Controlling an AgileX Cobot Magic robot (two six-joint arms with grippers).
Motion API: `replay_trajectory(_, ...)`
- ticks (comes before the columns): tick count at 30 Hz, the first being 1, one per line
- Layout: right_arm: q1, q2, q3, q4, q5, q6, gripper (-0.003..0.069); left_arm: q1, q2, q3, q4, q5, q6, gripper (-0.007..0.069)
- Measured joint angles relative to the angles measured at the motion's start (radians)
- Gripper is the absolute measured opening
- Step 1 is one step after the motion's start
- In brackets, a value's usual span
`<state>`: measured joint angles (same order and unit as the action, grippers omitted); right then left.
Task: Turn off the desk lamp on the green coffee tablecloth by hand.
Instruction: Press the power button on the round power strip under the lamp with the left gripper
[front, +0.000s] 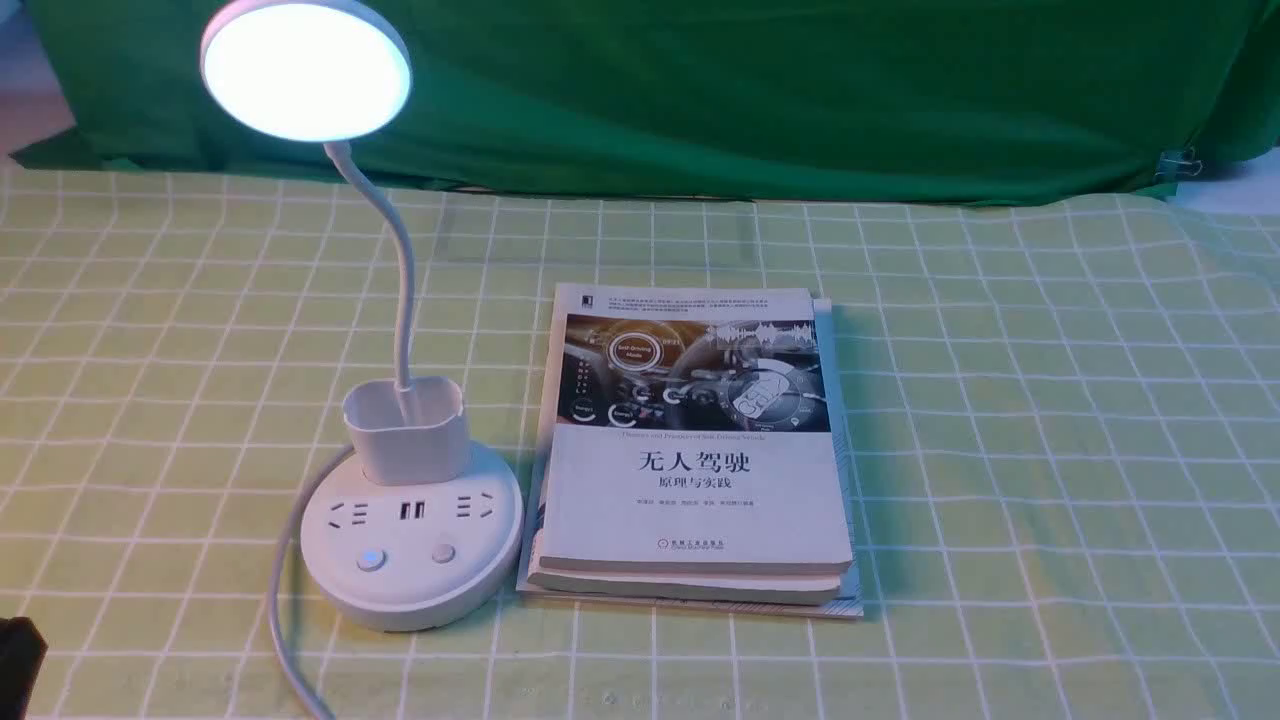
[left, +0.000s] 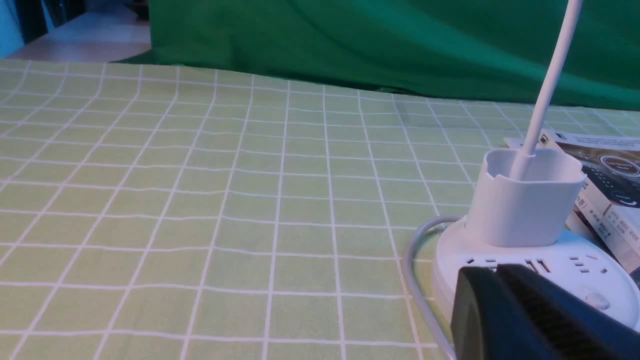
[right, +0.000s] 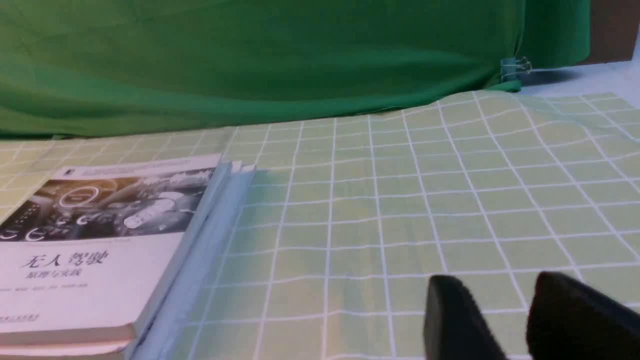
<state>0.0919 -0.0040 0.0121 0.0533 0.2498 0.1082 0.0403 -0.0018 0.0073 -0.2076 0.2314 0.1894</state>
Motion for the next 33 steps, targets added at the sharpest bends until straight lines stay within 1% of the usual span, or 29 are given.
replay_trajectory(18,0.0,0.0,0.0,0.0,0.0,-0.001,0.0238,0.0,0.0,0.0,-0.008,-0.011,-0.003,0.0001)
replay_trajectory(19,0.0,0.0,0.0,0.0,0.0,0.0,0.0238,0.0,0.0,0.0,-0.048,-0.025,-0.022,0.0001)
replay_trajectory(20,0.0,0.0,0.0,0.0,0.0,0.0,0.0238,0.0,0.0,0.0,-0.056,-0.025,-0.027,0.0001)
replay_trajectory(22,0.0,0.0,0.0,0.0,0.0,0.001,0.0238,0.0,0.0,0.0,-0.227,-0.087,-0.103,0.0001)
replay_trajectory(23,0.0,0.0,0.0,0.0,0.0,0.001,0.0238,0.0,0.0,0.0,-0.285,-0.102,-0.125,0.0001)
replay_trajectory(24,0.0,0.0,0.0,0.0,0.0,0.0,0.0238,0.0,0.0,0.0,-0.299,-0.108,-0.131,0.0001)
replay_trajectory(25,0.0,0.0,0.0,0.0,0.0,0.001,0.0238,0.0,0.0,0.0,-0.402,-0.155,-0.164,0.0001)
replay_trajectory(26,0.0,0.0,0.0,0.0,0.0,0.0,0.0238,0.0,0.0,0.0,-0.452,-0.175,-0.18,0.0001)
replay_trajectory(28,0.0,0.0,0.0,0.0,0.0,0.001,0.0238,0.0,0.0,0.0,-0.489,-0.206,-0.189,0.0001)
replay_trajectory(31,0.0,0.0,0.0,0.0,0.0,0.001,0.0238,0.0,0.0,0.0,-0.511,-0.22,-0.189,0.0001)
replay_trajectory(33,0.0,0.0,0.0,0.0,0.0,0.002,0.0238,0.0,0.0,-0.01,-0.513,-0.176,-0.189,0.0001)
